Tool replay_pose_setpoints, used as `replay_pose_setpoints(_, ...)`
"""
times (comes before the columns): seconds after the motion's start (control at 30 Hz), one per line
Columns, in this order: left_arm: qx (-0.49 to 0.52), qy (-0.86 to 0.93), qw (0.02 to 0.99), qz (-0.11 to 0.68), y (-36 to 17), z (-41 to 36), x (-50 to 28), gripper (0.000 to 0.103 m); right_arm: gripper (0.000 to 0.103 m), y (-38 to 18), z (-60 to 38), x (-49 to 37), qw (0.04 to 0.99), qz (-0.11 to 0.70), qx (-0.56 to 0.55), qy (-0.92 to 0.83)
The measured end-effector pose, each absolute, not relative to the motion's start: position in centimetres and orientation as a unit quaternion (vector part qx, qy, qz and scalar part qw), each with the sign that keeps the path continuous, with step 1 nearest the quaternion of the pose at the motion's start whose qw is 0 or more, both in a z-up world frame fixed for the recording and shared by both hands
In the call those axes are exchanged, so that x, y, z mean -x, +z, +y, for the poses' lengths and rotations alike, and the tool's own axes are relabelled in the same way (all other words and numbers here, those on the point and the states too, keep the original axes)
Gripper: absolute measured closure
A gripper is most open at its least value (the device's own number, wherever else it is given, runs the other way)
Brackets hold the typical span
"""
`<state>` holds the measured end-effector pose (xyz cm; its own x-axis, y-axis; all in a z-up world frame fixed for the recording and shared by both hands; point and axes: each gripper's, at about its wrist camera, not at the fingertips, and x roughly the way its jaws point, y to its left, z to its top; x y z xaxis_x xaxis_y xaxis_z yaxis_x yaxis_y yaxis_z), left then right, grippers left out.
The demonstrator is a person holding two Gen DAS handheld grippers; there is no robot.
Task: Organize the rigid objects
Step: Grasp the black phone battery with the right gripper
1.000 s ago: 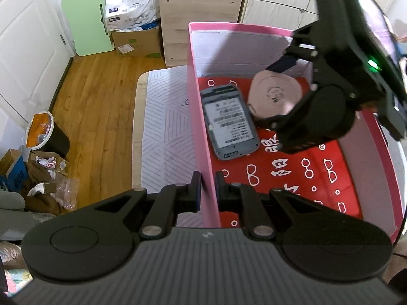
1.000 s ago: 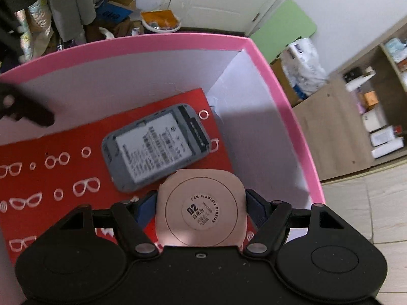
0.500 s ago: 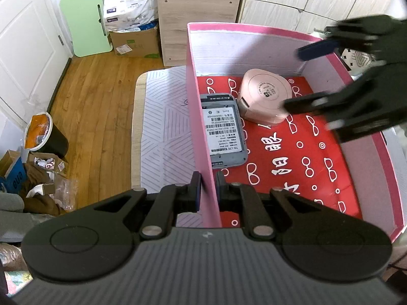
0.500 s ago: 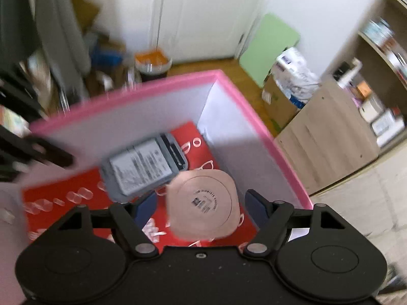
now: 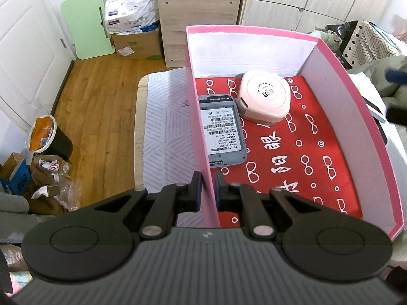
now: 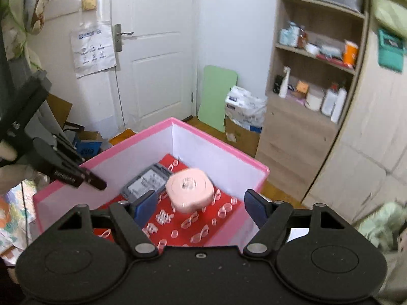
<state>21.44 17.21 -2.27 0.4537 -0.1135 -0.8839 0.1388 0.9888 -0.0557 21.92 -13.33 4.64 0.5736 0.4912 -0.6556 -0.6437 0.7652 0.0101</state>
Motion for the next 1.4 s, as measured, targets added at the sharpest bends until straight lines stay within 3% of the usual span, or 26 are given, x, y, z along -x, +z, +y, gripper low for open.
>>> replay_pose_setpoints(0.33, 0.013, -0.058, 0.853, 0.519, -2.1, 17.6, -21.2, 0.095, 0.026, 1.8, -19.1, -19.0, 0.883, 0.377, 0.022, 0.278)
replay_pose_setpoints(0.63, -0.001, -0.039, 0.848, 0.529, -2.1, 16.6, -21.7, 0.096, 0.031, -0.5, -23.6, -14.8, 0.872, 0.422, 0.084, 0.236)
replay_pose_setpoints(0.8, -0.008, -0.034, 0.844, 0.535, -1.9, 16.4, -22.1, 0.096, 0.031, -3.9, -24.3, -13.9, 0.851, 0.462, 0.064, 0.241)
replay_pose_setpoints(0.97, -0.01, -0.035, 0.842, 0.538, -1.9, 16.4, -22.1, 0.096, 0.046, -6.7, -24.2, -14.1, 0.847, 0.482, 0.064, 0.216)
replay_pose_setpoints(1.2, -0.005, -0.041, 0.842, 0.538, -1.9, 16.7, -22.2, 0.096, 0.043, -8.5, -23.1, -14.4, 0.843, 0.489, 0.096, 0.204)
replay_pose_setpoints(1.27, -0.003, -0.044, 0.841, 0.539, -1.9, 16.8, -22.2, 0.096, 0.049, -8.3, -22.9, -14.7, 0.846, 0.486, 0.093, 0.199)
replay_pose_setpoints(1.4, -0.003, -0.048, 0.841, 0.539, -1.9, 17.0, -22.1, 0.096, 0.049, -7.6, -22.7, -14.9, 0.849, 0.481, 0.102, 0.193)
